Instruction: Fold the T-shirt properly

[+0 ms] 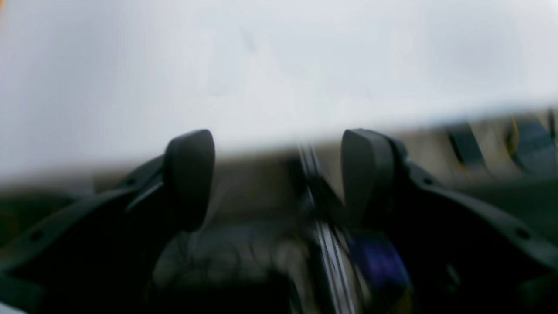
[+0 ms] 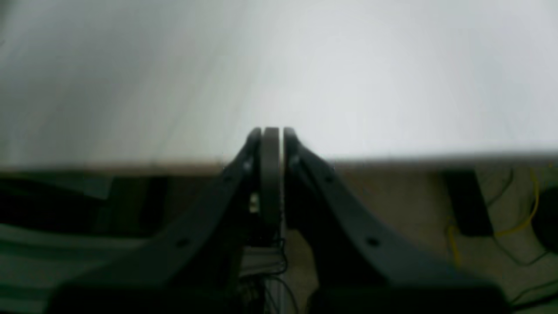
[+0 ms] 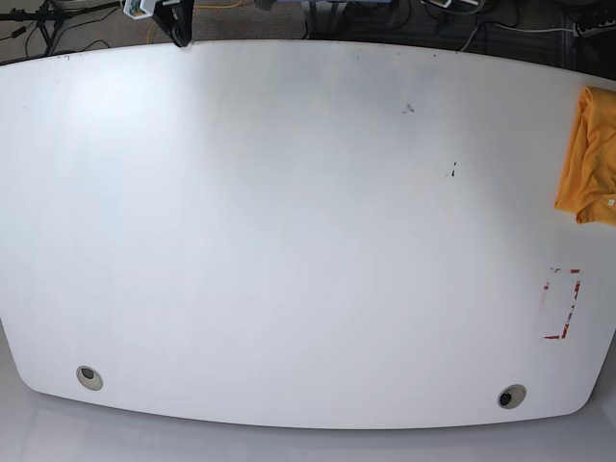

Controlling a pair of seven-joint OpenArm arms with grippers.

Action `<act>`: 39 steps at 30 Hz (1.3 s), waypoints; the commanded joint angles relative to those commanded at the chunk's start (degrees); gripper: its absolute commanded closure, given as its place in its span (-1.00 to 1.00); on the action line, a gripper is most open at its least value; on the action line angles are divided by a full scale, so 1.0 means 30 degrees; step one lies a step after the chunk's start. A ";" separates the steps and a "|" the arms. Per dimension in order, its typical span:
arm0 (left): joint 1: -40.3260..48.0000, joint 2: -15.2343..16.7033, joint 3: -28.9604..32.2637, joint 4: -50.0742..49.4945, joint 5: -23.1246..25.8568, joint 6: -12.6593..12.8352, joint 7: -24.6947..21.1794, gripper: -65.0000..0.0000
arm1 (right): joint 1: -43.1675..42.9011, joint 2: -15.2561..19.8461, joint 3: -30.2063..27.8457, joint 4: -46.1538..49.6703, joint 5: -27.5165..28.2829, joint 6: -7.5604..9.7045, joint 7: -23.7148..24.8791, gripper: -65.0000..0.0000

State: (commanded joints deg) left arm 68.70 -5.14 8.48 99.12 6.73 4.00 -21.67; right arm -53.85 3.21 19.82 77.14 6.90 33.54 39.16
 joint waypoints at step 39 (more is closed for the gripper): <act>-1.4652 -0.0293 0.3077 -3.0711 -0.0029 0.4777 -0.9641 -0.32 | 0.8176 0.1641 -0.1582 -1.9311 -0.0176 -0.0059 0.3927 0.96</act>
State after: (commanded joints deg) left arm 24.75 -6.02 17.71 6.99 6.64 18.33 -50.59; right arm -29.32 8.13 15.08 19.21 6.37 33.36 50.95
